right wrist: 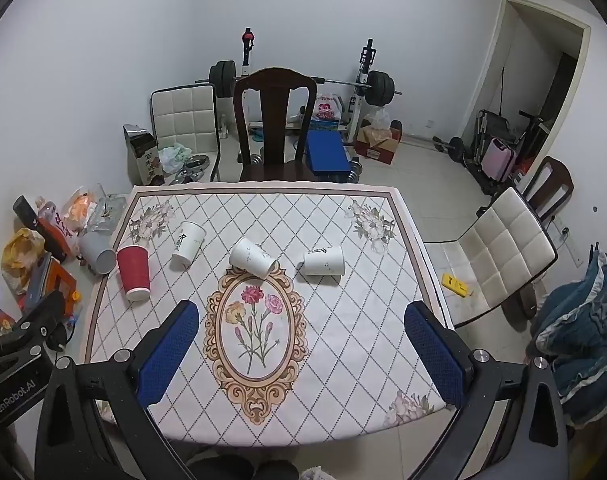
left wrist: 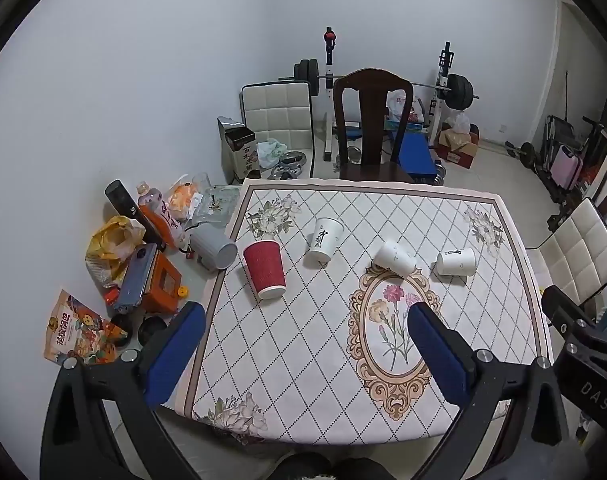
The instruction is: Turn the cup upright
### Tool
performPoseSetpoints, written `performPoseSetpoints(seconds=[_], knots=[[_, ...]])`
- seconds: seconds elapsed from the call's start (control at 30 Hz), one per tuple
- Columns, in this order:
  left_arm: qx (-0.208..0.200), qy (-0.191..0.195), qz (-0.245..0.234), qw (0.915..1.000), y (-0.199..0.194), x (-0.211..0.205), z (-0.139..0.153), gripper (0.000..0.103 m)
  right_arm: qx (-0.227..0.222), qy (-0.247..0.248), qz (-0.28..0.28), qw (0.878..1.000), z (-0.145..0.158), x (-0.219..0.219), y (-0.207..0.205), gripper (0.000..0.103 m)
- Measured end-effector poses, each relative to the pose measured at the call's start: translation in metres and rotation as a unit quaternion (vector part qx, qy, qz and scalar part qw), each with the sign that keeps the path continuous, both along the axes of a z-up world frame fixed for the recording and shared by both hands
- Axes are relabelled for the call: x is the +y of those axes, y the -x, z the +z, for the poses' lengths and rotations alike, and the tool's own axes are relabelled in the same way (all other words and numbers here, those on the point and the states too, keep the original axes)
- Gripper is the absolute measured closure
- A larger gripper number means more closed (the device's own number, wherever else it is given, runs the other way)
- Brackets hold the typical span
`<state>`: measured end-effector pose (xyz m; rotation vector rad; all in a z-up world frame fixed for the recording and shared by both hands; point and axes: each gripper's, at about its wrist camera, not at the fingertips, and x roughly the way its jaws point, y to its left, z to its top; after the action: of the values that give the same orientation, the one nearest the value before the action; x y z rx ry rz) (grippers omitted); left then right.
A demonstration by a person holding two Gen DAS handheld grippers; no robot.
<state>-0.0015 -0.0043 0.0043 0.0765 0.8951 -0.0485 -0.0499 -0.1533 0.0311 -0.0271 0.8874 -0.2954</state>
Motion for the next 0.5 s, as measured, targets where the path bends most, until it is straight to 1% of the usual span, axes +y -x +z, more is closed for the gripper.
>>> performPoseSetpoints(seconds=[0.07,0.1,0.5], knots=[[0.0,0.002,-0.001,1.0,-0.0014,0.0007,0.0019,0.0,-0.001,0.001,-0.001,1.0,0.0008,0.0021,0.0032,0.0],[0.001,-0.001,-0.009,1.0,0.0011,0.0018,0.0007,0.0,-0.001,0.001,-0.002,1.0,0.0004,0.0021,0.0033,0.0],[0.002,-0.004,-0.005,1.0,0.0031,0.0025,-0.0006,0.0,-0.001,0.003,-0.001,1.0,0.0009,0.0039,0.0053,0.0]])
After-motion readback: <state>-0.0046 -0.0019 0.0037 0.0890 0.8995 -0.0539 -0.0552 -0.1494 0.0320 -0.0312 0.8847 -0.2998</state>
